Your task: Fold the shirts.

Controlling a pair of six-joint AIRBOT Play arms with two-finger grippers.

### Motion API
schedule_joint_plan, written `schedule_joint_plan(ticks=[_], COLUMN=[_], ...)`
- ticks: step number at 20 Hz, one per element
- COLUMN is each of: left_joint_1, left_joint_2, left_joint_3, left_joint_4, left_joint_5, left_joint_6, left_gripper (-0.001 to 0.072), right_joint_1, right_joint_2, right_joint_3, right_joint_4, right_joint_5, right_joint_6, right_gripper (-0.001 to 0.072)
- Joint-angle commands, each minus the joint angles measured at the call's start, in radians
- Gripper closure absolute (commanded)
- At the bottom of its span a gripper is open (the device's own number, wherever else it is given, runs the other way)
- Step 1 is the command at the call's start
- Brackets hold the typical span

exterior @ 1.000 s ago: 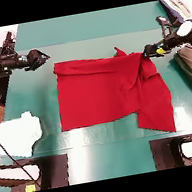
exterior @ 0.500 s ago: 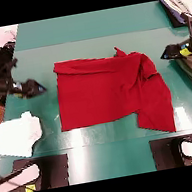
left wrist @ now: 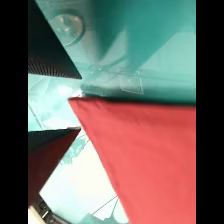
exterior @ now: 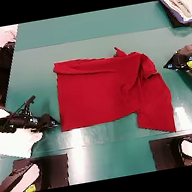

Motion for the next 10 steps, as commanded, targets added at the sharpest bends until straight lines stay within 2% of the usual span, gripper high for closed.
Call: schedule_joint_plan(ticks=[1,7,10], left_joint_1=[0.001,-0.010,-0.130], left_joint_2=[0.011,0.010,0.010], left_joint_3=[-0.064,-0.068,-0.068], left_joint_4=[-0.002,-0.081,-0.079], left_joint_5=[0.046,0.066,0.133], left_joint_6=[0.005,0.050,0.029], left_gripper=[0.0336,0.0336,0.0337], right_joint_1=[-0.011,-0.011,-0.011], right_joint_2=[0.011,0.011,0.011], right_joint_3=[-0.016,-0.016,-0.016], right_joint_4=[0.031,0.031,0.031], right_joint_5=[0.005,-0.008,-0.005], right_joint_6=[-0.012,-0.012,-0.012], right_gripper=[0.0283,0.0284,0.0284])
